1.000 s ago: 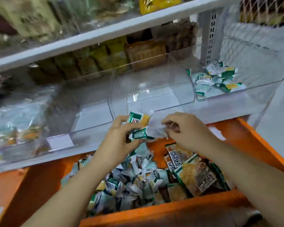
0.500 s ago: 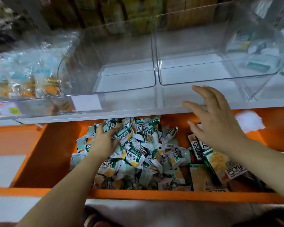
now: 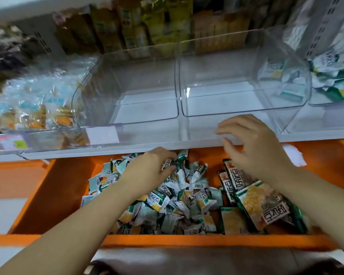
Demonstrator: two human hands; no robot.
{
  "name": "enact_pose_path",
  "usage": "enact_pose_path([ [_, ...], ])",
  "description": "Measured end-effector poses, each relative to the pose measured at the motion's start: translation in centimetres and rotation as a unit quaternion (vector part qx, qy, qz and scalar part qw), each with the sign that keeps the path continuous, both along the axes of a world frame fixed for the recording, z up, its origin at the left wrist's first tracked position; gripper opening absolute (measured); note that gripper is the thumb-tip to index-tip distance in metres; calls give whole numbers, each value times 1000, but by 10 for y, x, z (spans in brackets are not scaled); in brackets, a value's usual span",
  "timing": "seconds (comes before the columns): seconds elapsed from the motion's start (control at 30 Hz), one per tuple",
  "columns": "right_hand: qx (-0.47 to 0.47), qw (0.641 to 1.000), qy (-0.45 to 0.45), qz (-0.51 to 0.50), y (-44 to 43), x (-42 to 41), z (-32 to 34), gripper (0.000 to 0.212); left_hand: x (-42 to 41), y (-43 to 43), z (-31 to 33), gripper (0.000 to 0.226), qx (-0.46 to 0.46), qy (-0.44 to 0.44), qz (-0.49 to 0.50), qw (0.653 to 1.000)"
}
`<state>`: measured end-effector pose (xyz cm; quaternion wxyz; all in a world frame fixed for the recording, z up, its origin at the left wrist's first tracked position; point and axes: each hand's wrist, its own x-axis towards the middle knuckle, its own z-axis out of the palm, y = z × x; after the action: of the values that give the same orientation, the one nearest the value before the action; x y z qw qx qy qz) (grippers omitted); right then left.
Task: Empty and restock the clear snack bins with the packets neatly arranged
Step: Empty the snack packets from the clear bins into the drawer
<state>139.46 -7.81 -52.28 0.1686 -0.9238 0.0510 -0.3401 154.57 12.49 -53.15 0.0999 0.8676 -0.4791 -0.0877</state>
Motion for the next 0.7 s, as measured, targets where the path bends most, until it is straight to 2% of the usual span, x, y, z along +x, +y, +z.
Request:
enact_pose_path([
  [0.23, 55, 994, -48, -87, -39, -57, 34, 18, -61, -96, 74, 25, -162, -27, -106, 981],
  [0.43, 84, 981, -70, -158, -84, -92, 44, 21, -81, -193, 99, 30, -254, 0, -132, 958],
  [0.53, 119, 966, -80, -214, -115, -104, 50, 23, -84, -244, 107, 33, -271, 46, -123, 954],
  [0.7, 183, 944, -52, -270, -167, -124, 65, 25, -63, -299, 96, 26, -267, 73, -132, 952],
])
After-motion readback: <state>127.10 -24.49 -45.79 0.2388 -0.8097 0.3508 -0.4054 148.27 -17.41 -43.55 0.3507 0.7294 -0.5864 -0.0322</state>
